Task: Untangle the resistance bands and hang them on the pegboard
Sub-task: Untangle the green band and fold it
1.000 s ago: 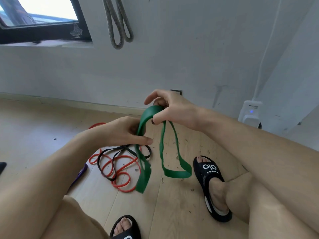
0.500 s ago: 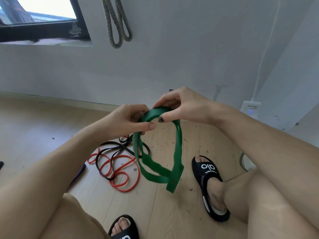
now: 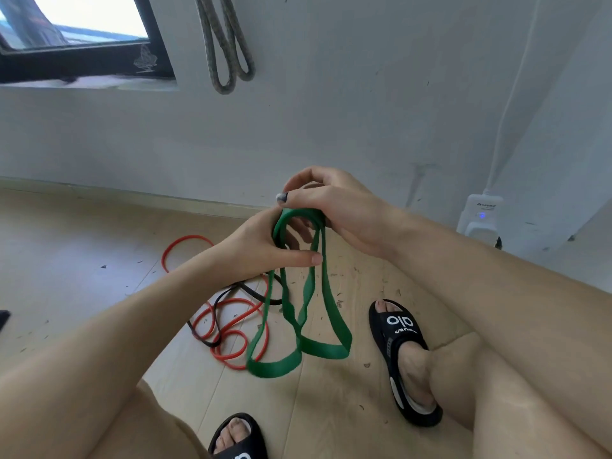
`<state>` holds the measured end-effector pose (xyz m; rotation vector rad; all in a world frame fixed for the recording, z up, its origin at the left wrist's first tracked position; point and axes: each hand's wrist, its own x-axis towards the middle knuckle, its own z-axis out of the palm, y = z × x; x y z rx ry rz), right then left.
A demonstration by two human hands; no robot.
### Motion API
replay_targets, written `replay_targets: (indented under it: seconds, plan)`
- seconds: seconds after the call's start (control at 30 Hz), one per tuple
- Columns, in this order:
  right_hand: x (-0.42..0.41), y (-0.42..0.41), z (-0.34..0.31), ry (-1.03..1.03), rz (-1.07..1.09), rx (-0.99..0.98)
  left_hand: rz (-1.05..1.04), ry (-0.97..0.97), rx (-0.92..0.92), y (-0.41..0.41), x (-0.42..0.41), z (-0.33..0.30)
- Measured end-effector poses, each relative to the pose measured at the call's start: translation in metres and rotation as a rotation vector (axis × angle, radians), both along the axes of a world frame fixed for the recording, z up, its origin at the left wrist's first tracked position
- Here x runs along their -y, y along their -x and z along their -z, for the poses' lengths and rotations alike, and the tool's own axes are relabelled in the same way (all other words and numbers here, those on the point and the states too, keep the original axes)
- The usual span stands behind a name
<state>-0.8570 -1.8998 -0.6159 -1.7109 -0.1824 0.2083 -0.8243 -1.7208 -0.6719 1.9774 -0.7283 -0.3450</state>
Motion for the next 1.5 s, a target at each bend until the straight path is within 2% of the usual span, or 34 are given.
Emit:
replay_targets:
  seconds: [0.2,0.33,0.53,0.8,1.0,1.5]
  plan:
    - [-0.009,-0.002,-0.005,-0.273,0.129,-0.072,-0.009,0.09,-0.046,0.0,0.007,0.001]
    - [-0.007,-0.005,-0.009,-0.344,0.182,-0.054,-0.008,0.099,-0.098,0.001,0.01,0.002]
    - [-0.002,-0.008,-0.01,-0.196,0.237,0.051,-0.049,0.023,-0.036,-0.002,0.008,-0.003]
    - [0.001,-0.009,-0.011,-0.082,0.262,0.096,-0.081,0.009,-0.019,0.001,0.006,-0.01]
    - [-0.001,-0.01,-0.012,-0.065,0.276,0.106,-0.186,-0.049,0.144,-0.003,0.001,-0.011]
    - [0.002,-0.011,-0.013,0.02,0.284,0.129,-0.156,-0.069,0.132,-0.004,0.0,-0.011]
